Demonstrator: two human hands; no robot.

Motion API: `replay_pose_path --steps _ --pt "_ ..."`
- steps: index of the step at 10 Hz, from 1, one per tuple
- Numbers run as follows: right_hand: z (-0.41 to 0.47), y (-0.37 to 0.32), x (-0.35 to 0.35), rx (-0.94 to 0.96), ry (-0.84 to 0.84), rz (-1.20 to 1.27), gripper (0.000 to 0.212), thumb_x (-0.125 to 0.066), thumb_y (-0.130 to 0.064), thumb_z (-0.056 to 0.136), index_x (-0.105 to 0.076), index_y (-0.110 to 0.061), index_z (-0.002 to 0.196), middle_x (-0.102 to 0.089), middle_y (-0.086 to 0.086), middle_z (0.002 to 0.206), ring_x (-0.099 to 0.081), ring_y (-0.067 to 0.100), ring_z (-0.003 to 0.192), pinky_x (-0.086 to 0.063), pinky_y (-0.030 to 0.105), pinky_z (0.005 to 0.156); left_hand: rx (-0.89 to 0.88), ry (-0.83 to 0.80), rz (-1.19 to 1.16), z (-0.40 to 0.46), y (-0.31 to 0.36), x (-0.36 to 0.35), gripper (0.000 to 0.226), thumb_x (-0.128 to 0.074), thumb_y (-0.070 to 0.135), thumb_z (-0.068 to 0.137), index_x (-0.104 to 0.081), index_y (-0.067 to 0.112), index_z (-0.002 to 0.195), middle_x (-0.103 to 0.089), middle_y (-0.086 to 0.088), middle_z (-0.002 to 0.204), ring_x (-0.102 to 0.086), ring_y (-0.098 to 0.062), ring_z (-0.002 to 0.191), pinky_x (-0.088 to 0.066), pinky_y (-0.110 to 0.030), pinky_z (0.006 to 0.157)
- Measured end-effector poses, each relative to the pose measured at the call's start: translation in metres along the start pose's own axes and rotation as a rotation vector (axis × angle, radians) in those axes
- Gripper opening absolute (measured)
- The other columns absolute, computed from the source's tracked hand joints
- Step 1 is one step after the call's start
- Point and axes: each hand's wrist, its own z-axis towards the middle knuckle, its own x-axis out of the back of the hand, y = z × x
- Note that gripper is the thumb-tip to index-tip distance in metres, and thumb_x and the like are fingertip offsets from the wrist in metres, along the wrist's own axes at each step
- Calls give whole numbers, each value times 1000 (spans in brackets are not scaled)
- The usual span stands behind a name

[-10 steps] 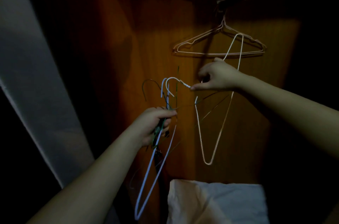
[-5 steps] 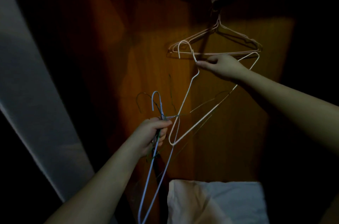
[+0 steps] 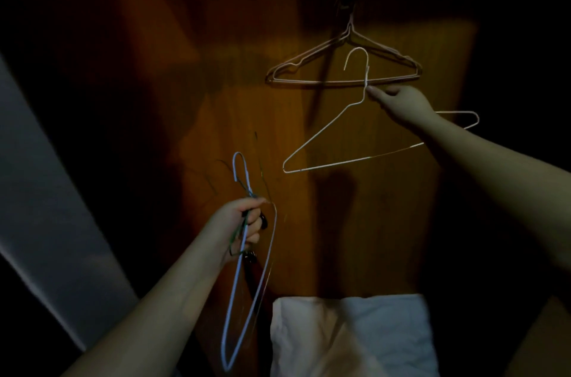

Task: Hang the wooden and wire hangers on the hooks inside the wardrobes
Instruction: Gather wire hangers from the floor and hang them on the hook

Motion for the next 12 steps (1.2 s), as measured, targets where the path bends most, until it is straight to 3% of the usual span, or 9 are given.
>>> replay_pose_path --steps 1,2,3,5,6,8,10,12 --pt "13 18 2 -13 37 -15 70 -47 -72 85 -66 -9 107 -52 -5 71 -46 9 61 -35 25 52 -9 -20 -65 5 5 -8 21 -49 17 96 -44 12 77 -35 3 39 -29 -9 28 -24 -16 30" --pt "10 17 7 -41 45 36 56 -48 -65 90 -67 -12 95 -54 0 68 -47 12 56 -34 26 49 -43 0 -134 7 13 -20 9 -49 12 95 -52 9 87 -35 3 42 -26 -9 28 -18 -14 31" --pt "19 21 6 -56 53 69 48 -50 -56 94 -66 -11 95 -50 -1 63 -43 11 52 -30 25 45 -61 35 -184 7 24 -29 9 -49 11 94 -52 11 85 -35 4 42 -25 -9 28 -16 -12 31" --pt "46 25 4 -8 -10 95 27 -50 -37 99 -59 -16 115 -56 -2 82 -46 10 60 -35 23 49 -127 169 -210 11 54 -48 20 -51 15 94 -48 15 74 -34 4 43 -27 -10 31 -21 -14 32" --pt "59 23 4 20 -29 120 22 -50 -32 100 -56 -18 116 -57 -2 88 -48 9 64 -37 22 52 -195 219 -217 18 68 -58 19 -50 17 98 -47 15 79 -34 4 50 -26 -9 35 -20 -18 32" --pt "85 15 8 71 -38 202 16 -51 -28 99 -57 -20 112 -60 -3 96 -55 11 78 -41 23 61 -279 226 -280 35 97 -77 25 -49 21 101 -44 17 76 -33 5 59 -27 -5 31 -18 -15 28" --pt "112 4 12 115 -3 286 12 -52 -25 99 -60 -19 107 -61 -5 89 -56 11 79 -45 27 65 -307 226 -280 45 114 -95 33 -49 22 100 -40 17 68 -33 6 49 -26 -4 29 -16 -14 27" --pt "140 8 14 69 13 346 12 -52 -28 100 -60 -20 105 -64 -3 94 -55 11 77 -38 24 60 -335 226 -282 49 121 -107 36 -51 22 99 -39 16 65 -34 5 44 -28 -6 30 -18 -14 28"
